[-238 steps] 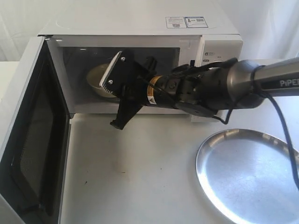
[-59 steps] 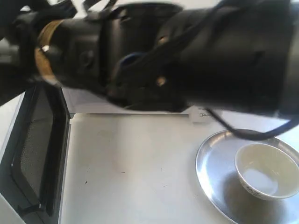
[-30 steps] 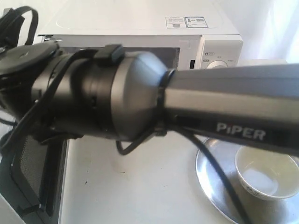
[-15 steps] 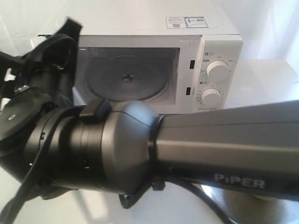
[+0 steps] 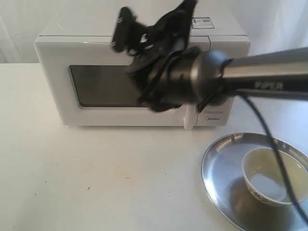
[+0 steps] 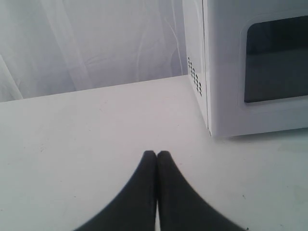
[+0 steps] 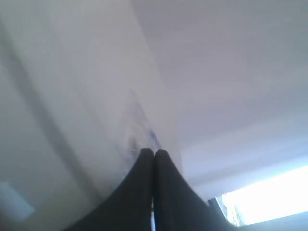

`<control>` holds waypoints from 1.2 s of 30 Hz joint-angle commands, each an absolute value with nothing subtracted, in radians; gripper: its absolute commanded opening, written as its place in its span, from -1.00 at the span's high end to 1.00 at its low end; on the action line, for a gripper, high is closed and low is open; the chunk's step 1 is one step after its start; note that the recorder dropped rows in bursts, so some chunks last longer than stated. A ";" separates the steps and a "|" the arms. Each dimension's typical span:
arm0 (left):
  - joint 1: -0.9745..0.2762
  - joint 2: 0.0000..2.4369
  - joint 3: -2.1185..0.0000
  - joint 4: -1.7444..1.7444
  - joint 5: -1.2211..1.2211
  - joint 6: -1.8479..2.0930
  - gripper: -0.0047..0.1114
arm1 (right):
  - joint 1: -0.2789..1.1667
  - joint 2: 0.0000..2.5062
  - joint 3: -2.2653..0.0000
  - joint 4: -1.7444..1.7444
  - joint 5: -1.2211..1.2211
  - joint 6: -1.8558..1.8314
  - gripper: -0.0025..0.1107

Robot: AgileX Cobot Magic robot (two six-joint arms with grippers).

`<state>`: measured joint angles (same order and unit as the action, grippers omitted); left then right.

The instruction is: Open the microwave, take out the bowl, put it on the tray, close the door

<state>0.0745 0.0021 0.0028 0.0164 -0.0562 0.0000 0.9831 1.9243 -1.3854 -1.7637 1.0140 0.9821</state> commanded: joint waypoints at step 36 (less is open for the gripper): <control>0.073 0.000 0.000 0.009 -0.060 0.000 0.92 | 0.989 0.317 -0.559 -1.416 0.012 1.448 0.96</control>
